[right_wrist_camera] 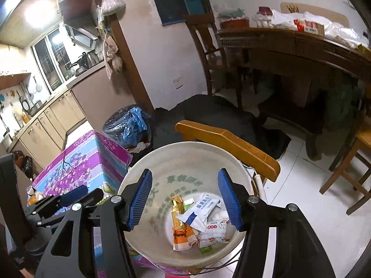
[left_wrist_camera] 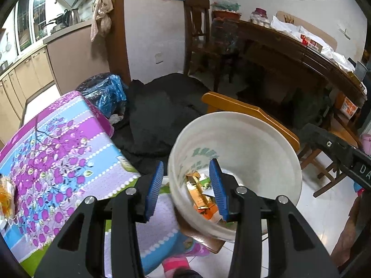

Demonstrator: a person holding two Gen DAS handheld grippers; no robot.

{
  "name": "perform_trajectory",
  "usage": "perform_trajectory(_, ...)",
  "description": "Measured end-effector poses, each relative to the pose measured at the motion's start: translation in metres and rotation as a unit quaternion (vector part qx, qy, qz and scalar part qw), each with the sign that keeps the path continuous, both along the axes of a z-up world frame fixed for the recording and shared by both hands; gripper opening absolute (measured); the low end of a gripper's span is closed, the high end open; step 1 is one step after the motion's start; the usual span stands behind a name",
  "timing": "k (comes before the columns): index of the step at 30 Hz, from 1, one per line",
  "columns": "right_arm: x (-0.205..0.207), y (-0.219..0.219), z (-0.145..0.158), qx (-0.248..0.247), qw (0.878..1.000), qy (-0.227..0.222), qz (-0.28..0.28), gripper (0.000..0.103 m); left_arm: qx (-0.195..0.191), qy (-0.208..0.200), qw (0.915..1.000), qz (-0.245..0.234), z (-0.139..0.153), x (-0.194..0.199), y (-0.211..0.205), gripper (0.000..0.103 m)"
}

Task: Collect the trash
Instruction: 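Move both tools back over the table trash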

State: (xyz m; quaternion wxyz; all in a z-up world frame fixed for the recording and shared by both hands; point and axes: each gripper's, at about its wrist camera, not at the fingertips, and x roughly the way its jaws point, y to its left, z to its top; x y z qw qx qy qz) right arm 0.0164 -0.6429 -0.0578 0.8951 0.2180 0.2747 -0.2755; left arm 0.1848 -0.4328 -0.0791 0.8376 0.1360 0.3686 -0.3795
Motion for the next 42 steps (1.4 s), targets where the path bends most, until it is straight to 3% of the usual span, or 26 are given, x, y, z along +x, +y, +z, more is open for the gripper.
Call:
perform_trajectory(5,-0.002,0.026,0.006,-0.036,0.999,-0.007,0.001,0.067,-0.006,-0.008,0.9998,0.015,0.007,0.004,0.022,0.04)
perform_trajectory(10,0.0,0.05,0.012,-0.057,0.998,-0.017,0.018,0.068,-0.01,-0.019,0.9995,0.025,0.015,0.007,0.048,0.04)
perform_trajectory(14,0.007,0.084,0.023,-0.093,0.993,-0.039,0.056,0.077,-0.021,-0.04,0.9973,0.058,0.023,0.018,0.103,0.052)
perform_trajectory(17,0.027,0.117,0.025,-0.098,0.988,-0.044,0.111,0.078,-0.016,-0.048,0.9914,0.121,0.021,0.046,0.166,0.058)
perform_trajectory(22,0.072,0.181,0.018,-0.097,0.973,-0.038,0.204,0.079,-0.01,-0.037,0.9656,0.257,0.013,0.103,0.297,0.068)
perform_trajectory(24,0.09,0.205,0.012,-0.094,0.967,-0.031,0.236,0.079,-0.004,-0.03,0.9474,0.319,0.008,0.125,0.35,0.071)
perform_trajectory(26,0.104,0.229,0.006,-0.093,0.961,-0.025,0.26,0.079,-0.011,-0.009,0.9229,0.385,0.0,0.147,0.407,0.073)
perform_trajectory(29,0.123,0.258,-0.002,-0.085,0.953,-0.018,0.29,0.079,-0.014,0.03,0.8935,0.448,-0.016,0.176,0.465,0.08)
perform_trajectory(31,0.133,0.272,-0.007,-0.077,0.949,-0.012,0.305,0.079,-0.014,0.065,0.8838,0.463,-0.029,0.193,0.484,0.08)
perform_trajectory(33,0.139,0.28,-0.013,-0.071,0.947,-0.008,0.314,0.079,0.001,0.082,0.8809,0.466,-0.038,0.212,0.489,0.08)
perform_trajectory(35,0.143,0.283,-0.021,-0.067,0.945,-0.002,0.32,0.079,0.02,0.095,0.8861,0.453,-0.044,0.226,0.479,0.081)
perform_trajectory(37,0.146,0.287,-0.026,-0.065,0.943,0.004,0.325,0.079,0.046,0.087,0.8889,0.447,-0.046,0.232,0.466,0.085)
perform_trajectory(42,0.154,0.289,-0.034,-0.063,0.939,0.016,0.338,0.079,0.102,0.063,0.8847,0.45,-0.057,0.244,0.445,0.087)
